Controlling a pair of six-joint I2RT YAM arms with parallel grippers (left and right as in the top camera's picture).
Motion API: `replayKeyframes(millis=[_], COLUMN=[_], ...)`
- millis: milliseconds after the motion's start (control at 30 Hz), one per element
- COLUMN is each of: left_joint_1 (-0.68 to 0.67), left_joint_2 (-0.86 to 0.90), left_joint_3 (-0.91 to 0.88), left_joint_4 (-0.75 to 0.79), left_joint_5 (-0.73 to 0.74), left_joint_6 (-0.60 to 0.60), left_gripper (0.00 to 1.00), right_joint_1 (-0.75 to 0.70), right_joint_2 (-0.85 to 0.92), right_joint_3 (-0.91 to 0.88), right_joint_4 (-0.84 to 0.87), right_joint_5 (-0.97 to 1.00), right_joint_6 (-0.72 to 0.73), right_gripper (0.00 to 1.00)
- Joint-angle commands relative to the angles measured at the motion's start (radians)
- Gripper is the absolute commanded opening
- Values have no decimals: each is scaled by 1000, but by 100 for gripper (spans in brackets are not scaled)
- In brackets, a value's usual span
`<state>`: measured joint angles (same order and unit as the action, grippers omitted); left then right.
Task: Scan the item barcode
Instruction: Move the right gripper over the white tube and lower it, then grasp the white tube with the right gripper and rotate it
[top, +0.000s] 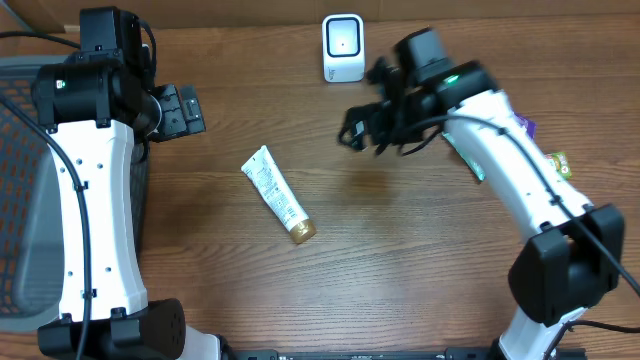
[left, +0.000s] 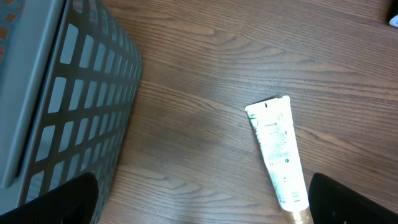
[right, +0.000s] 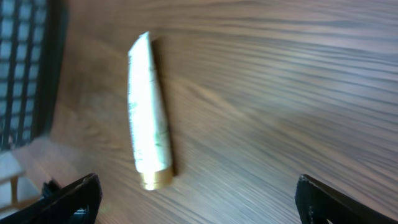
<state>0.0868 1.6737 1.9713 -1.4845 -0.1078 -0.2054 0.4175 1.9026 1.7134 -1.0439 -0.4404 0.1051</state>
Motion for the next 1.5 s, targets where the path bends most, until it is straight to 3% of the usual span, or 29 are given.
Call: replayKeyframes(millis=[0, 400, 600, 933, 1100, 1467], left_joint_1=[-2, -2, -2, -2, -2, -2], left_joint_2=[0, 0, 0, 0, 0, 0], left_joint_3=[0, 0, 0, 0, 0, 0], left_joint_4=[0, 0, 0, 0, 0, 0], left_joint_5=[2, 1, 2, 2, 2, 2], left_joint_6=[19, 19, 19, 19, 19, 19], left_gripper=[100, 99, 100, 100, 99, 99], right_joint_1=[77, 183, 183, 194, 230, 409], right_joint_2=[-27, -16, 72, 210, 220, 220], right_joint_3=[-54, -132, -132, -132, -134, -135], right_joint_4=[66, 195, 250, 266, 269, 249], right_joint_5=[-10, -74, -180, -190, -185, 297], right_joint_6=[-4, -54, -53, -53, -52, 101], right_gripper=[97, 94, 92, 89, 77, 76])
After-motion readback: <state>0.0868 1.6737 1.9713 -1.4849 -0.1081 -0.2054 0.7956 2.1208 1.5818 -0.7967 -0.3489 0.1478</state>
